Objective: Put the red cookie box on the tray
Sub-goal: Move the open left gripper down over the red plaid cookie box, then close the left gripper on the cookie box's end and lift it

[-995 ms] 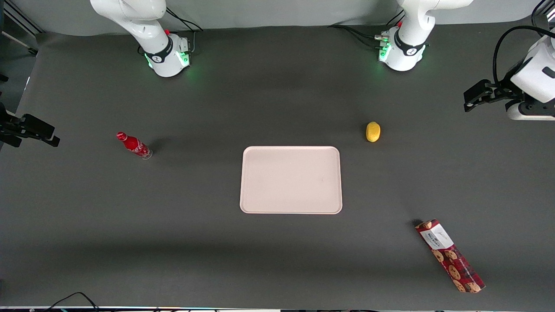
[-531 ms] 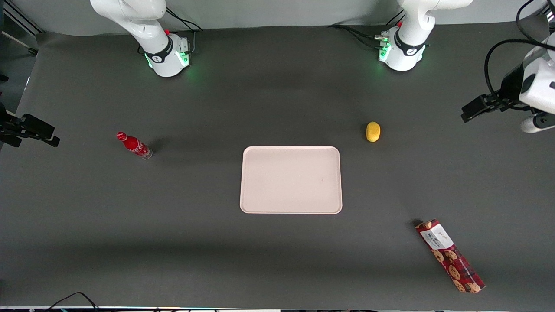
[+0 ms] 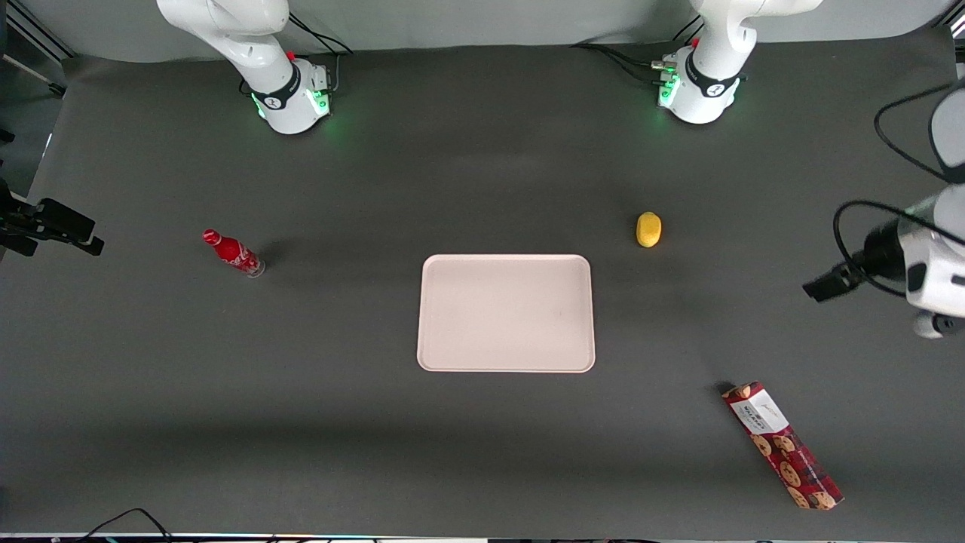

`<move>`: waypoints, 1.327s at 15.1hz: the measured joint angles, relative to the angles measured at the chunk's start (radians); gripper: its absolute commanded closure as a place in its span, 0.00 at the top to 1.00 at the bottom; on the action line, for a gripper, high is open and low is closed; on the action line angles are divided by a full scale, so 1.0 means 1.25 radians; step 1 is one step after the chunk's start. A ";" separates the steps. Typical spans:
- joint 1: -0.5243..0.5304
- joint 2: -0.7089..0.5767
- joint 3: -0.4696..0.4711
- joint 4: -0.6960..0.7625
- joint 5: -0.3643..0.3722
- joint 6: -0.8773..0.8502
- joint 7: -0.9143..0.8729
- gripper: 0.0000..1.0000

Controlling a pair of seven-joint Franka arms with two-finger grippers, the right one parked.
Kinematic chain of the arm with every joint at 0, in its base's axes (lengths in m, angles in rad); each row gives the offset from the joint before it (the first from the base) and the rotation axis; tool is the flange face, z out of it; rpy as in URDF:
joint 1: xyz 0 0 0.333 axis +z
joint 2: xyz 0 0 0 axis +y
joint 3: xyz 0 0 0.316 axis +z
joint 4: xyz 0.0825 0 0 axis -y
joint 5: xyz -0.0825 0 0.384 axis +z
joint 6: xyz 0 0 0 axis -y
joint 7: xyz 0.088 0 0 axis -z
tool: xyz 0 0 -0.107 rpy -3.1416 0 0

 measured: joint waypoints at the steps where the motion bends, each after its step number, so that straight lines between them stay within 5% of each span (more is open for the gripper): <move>1: 0.003 0.025 0.009 0.005 0.000 0.036 0.000 1.00; 20: 0.005 0.403 0.022 0.017 -0.017 0.628 -0.033 1.00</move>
